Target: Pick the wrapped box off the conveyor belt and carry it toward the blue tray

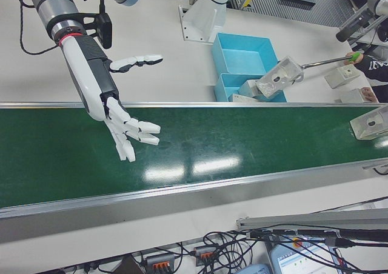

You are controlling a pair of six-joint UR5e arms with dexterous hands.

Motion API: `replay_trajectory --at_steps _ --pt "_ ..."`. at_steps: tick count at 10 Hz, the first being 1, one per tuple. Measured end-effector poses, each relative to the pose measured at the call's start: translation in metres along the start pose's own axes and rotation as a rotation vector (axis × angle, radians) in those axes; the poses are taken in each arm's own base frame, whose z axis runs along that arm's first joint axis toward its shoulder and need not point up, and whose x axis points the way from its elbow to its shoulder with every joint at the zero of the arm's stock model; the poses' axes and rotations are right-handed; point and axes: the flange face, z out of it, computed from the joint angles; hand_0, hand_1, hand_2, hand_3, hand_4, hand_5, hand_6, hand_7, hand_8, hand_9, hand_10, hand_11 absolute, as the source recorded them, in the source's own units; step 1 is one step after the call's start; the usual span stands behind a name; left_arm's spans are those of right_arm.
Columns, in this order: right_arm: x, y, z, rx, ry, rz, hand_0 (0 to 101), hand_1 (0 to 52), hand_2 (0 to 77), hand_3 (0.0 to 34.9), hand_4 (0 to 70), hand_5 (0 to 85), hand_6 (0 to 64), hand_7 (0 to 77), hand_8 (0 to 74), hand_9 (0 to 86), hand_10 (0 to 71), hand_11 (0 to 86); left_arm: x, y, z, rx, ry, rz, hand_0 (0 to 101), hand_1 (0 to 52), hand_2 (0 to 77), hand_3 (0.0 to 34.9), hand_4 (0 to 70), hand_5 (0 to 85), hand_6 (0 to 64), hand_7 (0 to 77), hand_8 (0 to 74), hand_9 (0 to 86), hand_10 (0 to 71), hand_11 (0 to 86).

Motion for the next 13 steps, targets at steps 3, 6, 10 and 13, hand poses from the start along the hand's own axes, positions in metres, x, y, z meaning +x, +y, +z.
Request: replay_trajectory --at_steps 3,6,10,13 --pt "0.0000 -0.0003 -0.0002 0.001 0.000 0.001 47 12.5 10.4 6.7 10.9 22.4 3.3 17.5 0.0 4.9 0.0 1.6 0.0000 0.0000 0.0000 0.000 0.000 0.000 0 0.0 1.1 0.0 0.0 1.1 0.0 0.5 0.5 0.0 0.0 0.5" --pt "0.0001 -0.0012 -0.0001 0.003 0.000 0.000 47 12.0 10.4 6.7 10.9 22.4 3.8 17.5 0.5 4.9 0.0 1.6 0.0000 0.0000 0.0000 0.000 0.000 0.000 0 0.0 1.1 0.0 0.0 1.1 0.0 0.5 0.5 0.0 0.5 0.0" --pt "-0.0002 -0.0013 -0.0003 0.003 0.000 0.001 47 12.0 10.4 6.7 10.9 22.4 3.8 17.5 0.5 4.9 0.0 1.6 0.0000 0.0000 0.0000 0.000 0.000 0.000 0 0.0 1.1 0.0 0.0 1.1 0.0 0.5 0.5 0.0 0.5 0.0" --pt "-0.0007 -0.0014 -0.0006 0.003 -0.001 0.001 47 12.0 10.4 6.8 9.3 22.4 2.7 16.4 0.0 4.9 0.0 1.6 0.0000 0.0000 0.0000 0.000 0.000 0.000 0 0.0 1.1 0.0 0.0 1.1 0.0 0.5 0.5 0.0 0.0 0.0"
